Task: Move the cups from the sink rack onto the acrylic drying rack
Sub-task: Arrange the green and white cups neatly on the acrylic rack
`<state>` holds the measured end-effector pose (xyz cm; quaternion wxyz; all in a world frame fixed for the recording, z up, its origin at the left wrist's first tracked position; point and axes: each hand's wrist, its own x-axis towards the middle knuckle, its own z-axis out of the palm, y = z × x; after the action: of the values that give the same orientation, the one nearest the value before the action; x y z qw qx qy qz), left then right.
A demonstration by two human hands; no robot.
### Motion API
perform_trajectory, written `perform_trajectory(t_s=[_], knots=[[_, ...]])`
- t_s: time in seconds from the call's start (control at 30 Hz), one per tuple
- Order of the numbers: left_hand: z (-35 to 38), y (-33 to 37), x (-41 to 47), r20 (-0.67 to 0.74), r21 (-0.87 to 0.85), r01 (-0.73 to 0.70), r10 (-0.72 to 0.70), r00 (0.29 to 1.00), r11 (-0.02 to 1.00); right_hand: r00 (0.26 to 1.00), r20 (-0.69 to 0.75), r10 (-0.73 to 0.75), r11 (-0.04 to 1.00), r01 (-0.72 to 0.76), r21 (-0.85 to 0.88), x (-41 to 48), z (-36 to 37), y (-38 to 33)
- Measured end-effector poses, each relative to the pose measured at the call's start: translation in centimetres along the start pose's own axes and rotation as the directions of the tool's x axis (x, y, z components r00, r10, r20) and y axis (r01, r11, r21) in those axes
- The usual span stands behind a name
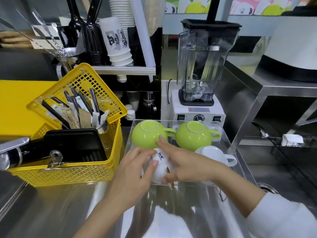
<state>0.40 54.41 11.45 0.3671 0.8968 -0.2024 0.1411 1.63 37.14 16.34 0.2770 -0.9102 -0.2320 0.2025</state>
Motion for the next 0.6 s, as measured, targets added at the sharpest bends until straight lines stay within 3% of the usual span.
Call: perform_trajectory(t_s=[0.17, 0.27, 0.37, 0.6], knots=[[0.5, -0.4, -0.8, 0.126, 0.017, -0.070, 0.067, 0.990, 0.997, 0.998, 0.053, -0.041, 0.986, 0.049, -0.159, 0.4, -0.8, 0.6], [0.8, -0.4, -1.1, 0.021, 0.088, -0.088, 0.086, 0.996, 0.992, 0.997, -0.071, -0.025, 0.983, 0.012, -0.181, 0.6, -0.6, 1.0], [0.9, -0.1, -1.1, -0.068, 0.081, -0.093, 0.098, 0.993, 0.992, 0.976, -0.202, -0.087, 0.923, 0.003, -0.384, 0.6, -0.3, 1.2], [0.6, -0.4, -0.8, -0.031, 0.058, -0.094, 0.096, 0.995, 0.994, 0.957, -0.244, -0.157, 0.885, 0.027, -0.464, 0.7, -0.4, 1.8]])
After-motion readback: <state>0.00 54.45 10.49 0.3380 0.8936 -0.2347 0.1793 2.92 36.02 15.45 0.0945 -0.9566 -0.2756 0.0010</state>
